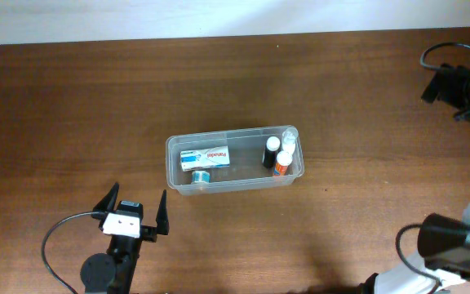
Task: Pack container
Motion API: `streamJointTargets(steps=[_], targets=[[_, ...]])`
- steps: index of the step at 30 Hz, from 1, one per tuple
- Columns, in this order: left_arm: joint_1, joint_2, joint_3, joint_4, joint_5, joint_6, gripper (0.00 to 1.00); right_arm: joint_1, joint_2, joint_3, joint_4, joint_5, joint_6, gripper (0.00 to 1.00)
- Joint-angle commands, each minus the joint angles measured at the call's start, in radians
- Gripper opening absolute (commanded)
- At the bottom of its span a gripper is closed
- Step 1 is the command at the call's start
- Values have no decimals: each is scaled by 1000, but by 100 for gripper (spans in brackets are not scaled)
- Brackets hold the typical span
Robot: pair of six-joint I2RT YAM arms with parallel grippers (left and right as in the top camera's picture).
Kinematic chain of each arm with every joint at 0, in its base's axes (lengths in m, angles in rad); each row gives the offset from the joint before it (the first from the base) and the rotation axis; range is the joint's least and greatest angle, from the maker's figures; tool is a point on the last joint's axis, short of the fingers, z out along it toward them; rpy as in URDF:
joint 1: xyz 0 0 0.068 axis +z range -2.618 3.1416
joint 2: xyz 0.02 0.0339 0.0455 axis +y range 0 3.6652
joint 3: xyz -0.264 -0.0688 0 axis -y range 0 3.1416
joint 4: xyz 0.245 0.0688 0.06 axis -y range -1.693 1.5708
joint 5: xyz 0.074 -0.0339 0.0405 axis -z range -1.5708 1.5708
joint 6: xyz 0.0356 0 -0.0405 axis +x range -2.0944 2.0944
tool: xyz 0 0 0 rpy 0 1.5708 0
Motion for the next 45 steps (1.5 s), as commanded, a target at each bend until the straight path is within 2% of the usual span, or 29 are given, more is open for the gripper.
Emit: streamJointTargets(steps=[1,8,10,13,14,20,27,32,39,45], targets=[[5,-10,-4,-5,-11,16,99,73,-166,6,0,-2,8,98],[5,-10,-4,-5,-11,16,99,309,-417,-95,55,28,5,98],[5,-10,-4,-5,-11,16,99,354,-504,-154,72,27,6,98],[5,-10,-4,-5,-11,16,99,362,-694,-345,127,-42,51,98],[5,-10,-4,-5,-11,16,99,362,-794,-467,226,-42,61,98],[5,-10,-4,-5,-11,16,99,339,-1123,-915,667,-41,-12,98],[5,-10,-4,-5,-11,16,99,333,-1427,-1348,998,-138,-210,98],[5,-10,-4,-5,-11,16,99,305,-1580,-1611,1219,-293,-399,98],[5,-10,-4,-5,-11,16,99,294,-1721,-1937,1533,-323,-404,98],[5,-10,-4,-5,-11,16,100,294,-1801,-2070,1611,-318,-403,98]])
